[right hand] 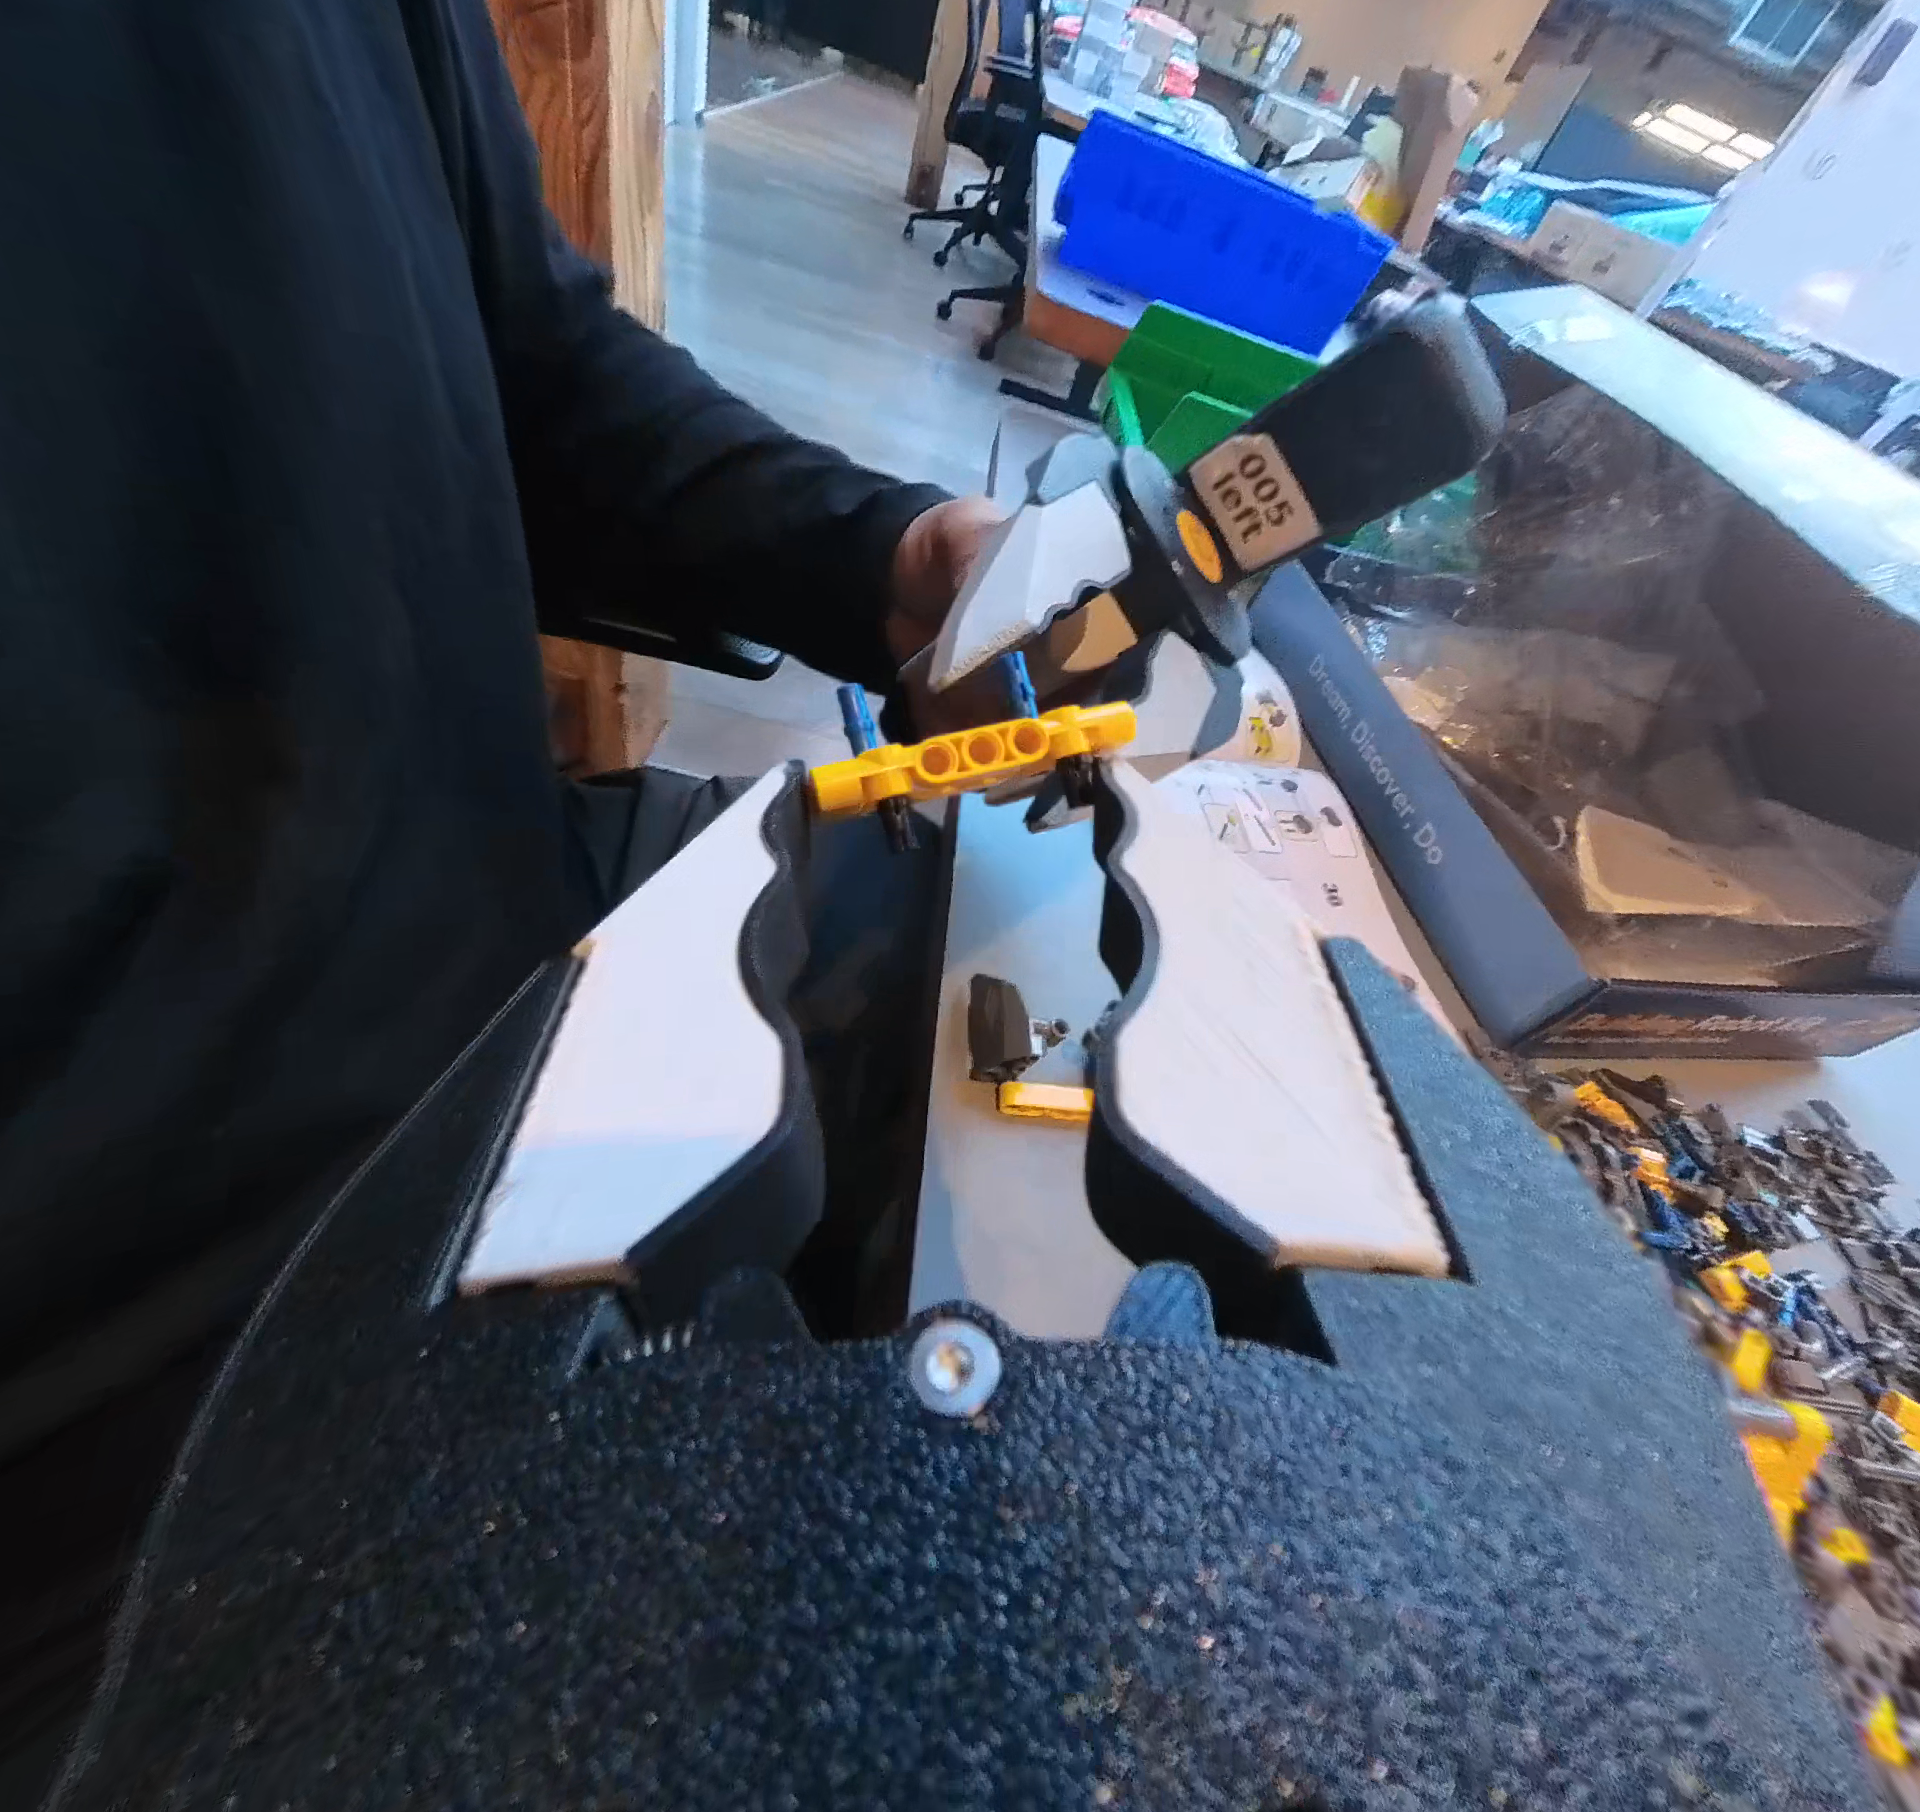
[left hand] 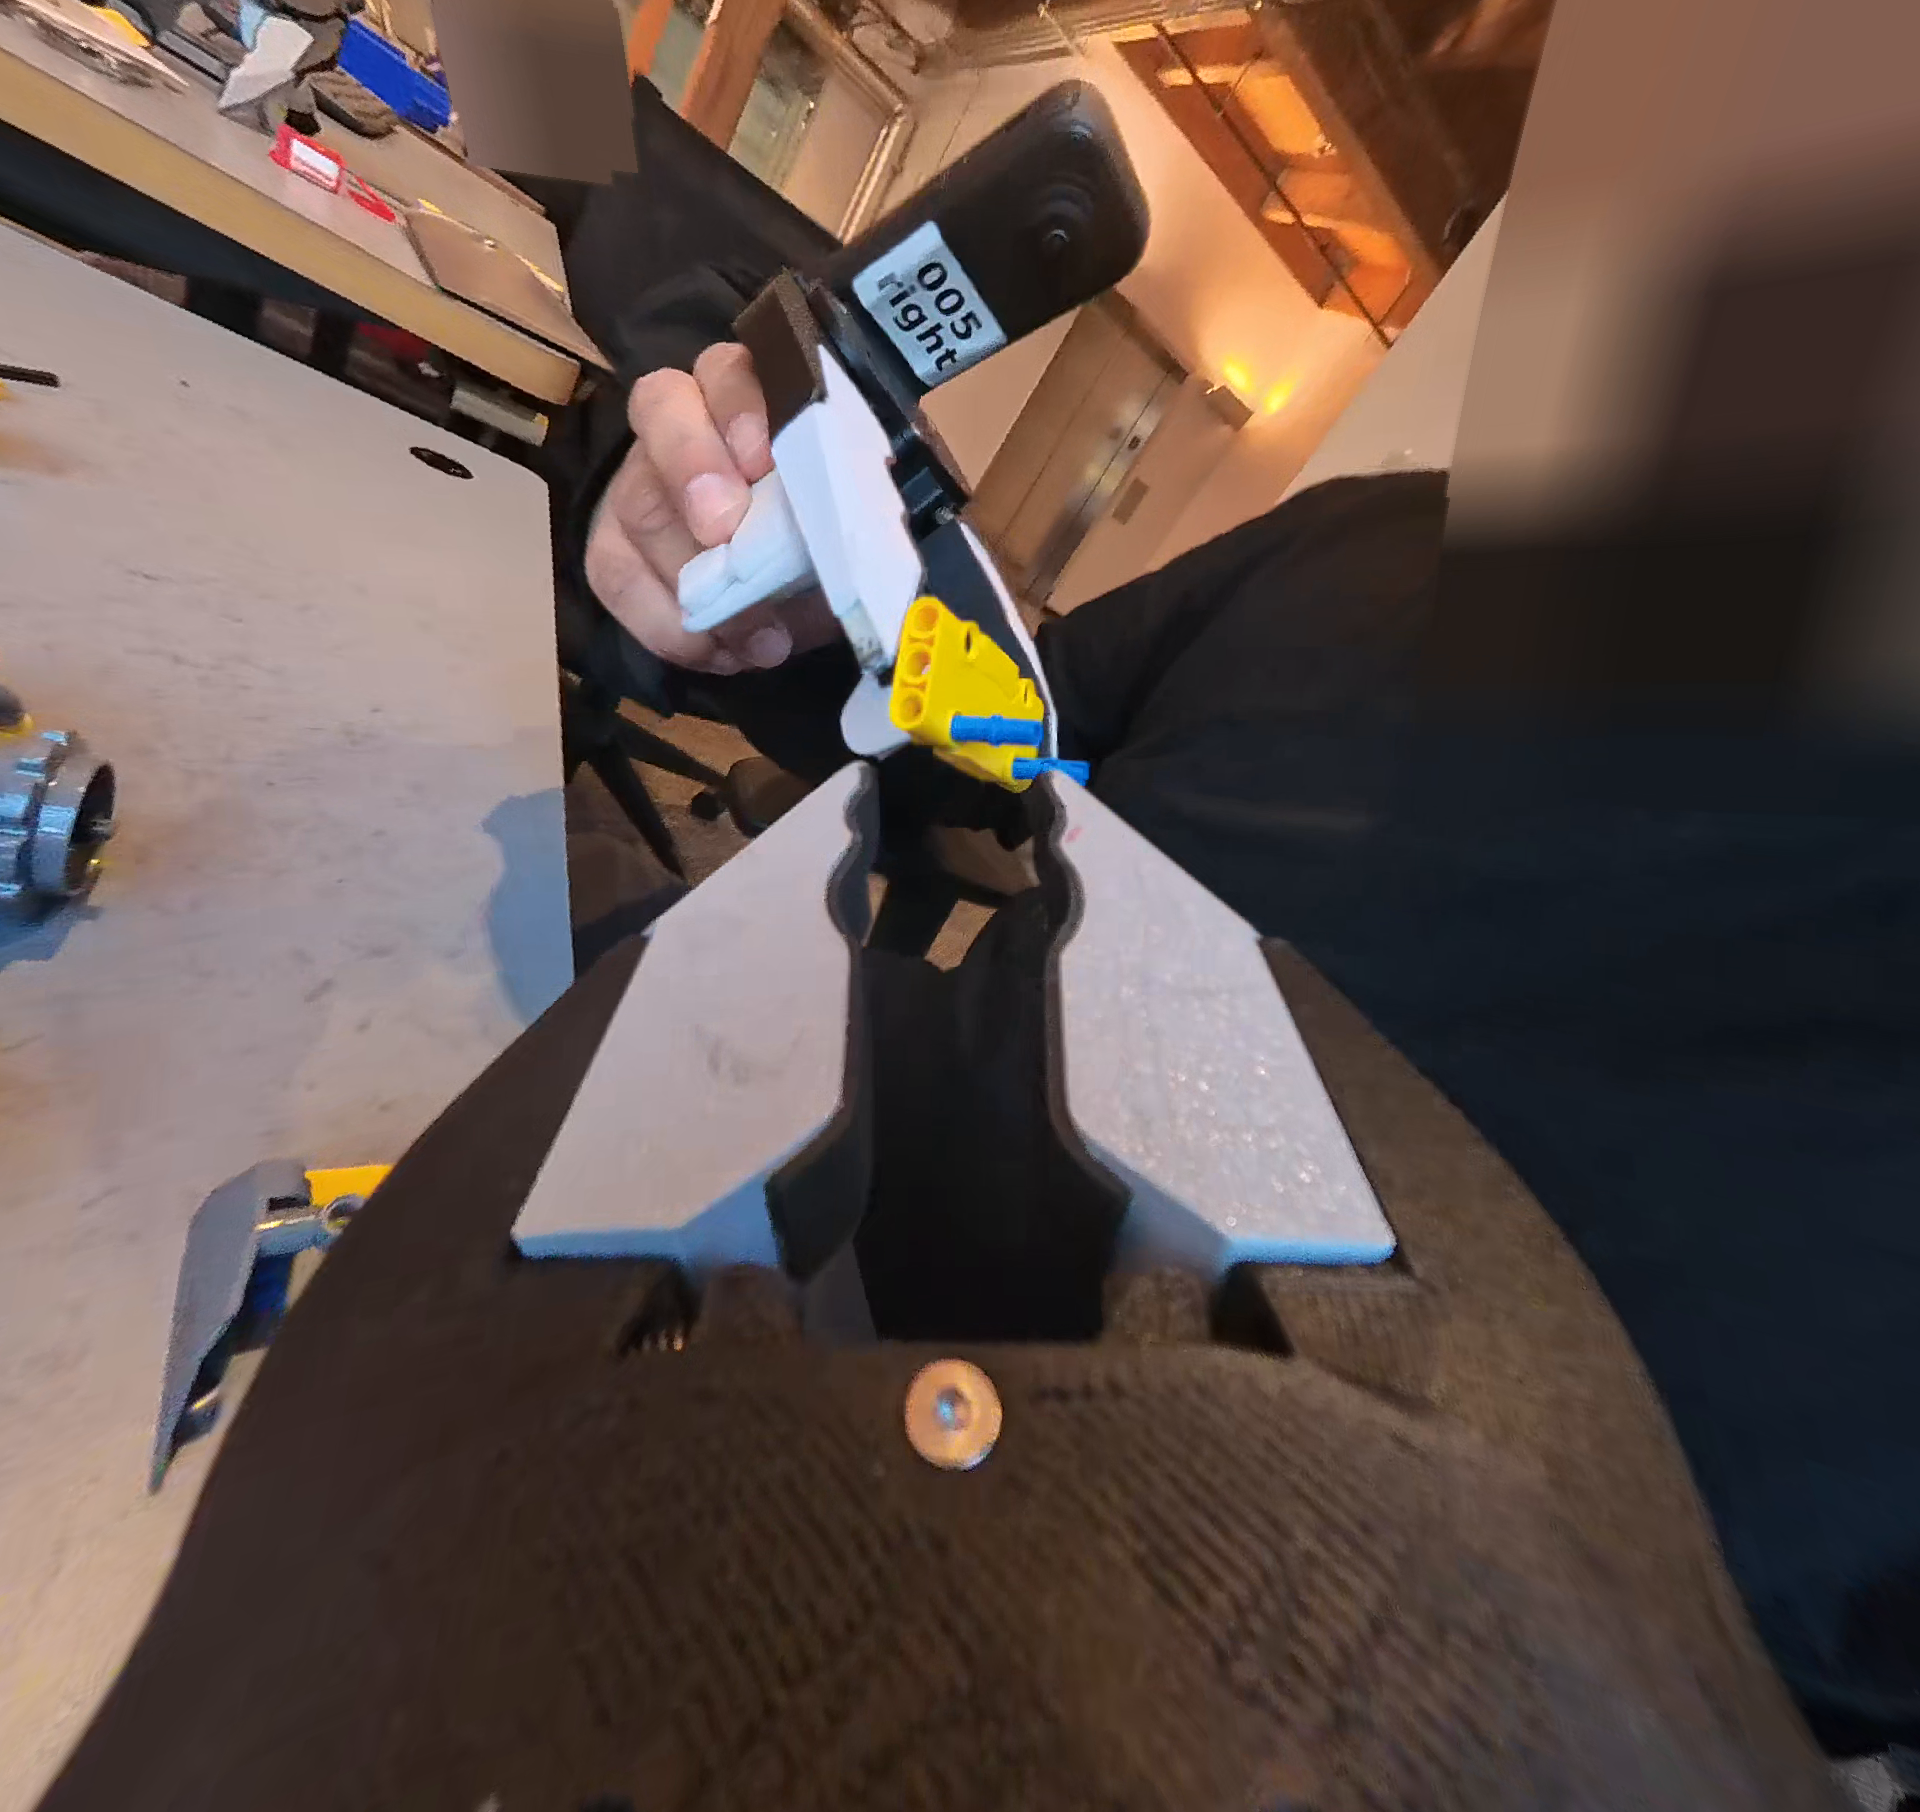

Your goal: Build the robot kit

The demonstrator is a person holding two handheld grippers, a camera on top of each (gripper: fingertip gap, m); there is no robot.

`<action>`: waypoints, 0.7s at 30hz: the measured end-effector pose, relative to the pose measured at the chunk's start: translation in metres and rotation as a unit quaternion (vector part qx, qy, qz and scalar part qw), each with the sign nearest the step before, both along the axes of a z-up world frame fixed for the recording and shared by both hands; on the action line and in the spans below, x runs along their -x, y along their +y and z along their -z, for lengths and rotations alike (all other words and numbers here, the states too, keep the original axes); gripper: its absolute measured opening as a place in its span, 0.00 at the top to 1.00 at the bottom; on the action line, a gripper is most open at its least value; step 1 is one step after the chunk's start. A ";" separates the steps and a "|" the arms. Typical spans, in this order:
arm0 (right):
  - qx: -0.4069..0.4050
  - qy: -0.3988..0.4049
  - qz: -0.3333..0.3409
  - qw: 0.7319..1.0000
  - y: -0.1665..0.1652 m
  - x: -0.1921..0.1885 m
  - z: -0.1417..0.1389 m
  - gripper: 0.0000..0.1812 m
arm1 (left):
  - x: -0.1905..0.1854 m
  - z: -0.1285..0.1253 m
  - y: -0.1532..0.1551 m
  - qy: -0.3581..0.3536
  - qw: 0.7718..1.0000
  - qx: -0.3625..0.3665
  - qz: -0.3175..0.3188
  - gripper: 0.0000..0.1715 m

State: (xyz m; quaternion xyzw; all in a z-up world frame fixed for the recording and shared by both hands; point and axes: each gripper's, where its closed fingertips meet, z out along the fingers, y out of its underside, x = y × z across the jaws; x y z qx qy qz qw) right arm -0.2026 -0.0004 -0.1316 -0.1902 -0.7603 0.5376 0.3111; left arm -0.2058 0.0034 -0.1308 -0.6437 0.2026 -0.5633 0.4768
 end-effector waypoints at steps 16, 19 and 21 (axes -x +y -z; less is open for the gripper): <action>-0.038 0.030 0.063 0.997 0.011 0.015 0.010 0.70 | -0.005 -0.003 0.017 -0.037 0.998 0.033 -0.034 0.96; -0.052 -0.003 0.083 0.995 0.026 0.019 0.026 0.73 | 0.005 0.024 0.029 0.121 0.986 0.028 -0.107 0.97; -0.034 -0.020 0.094 0.995 0.037 0.020 0.028 0.73 | 0.011 0.036 0.032 0.244 0.959 0.006 -0.142 0.97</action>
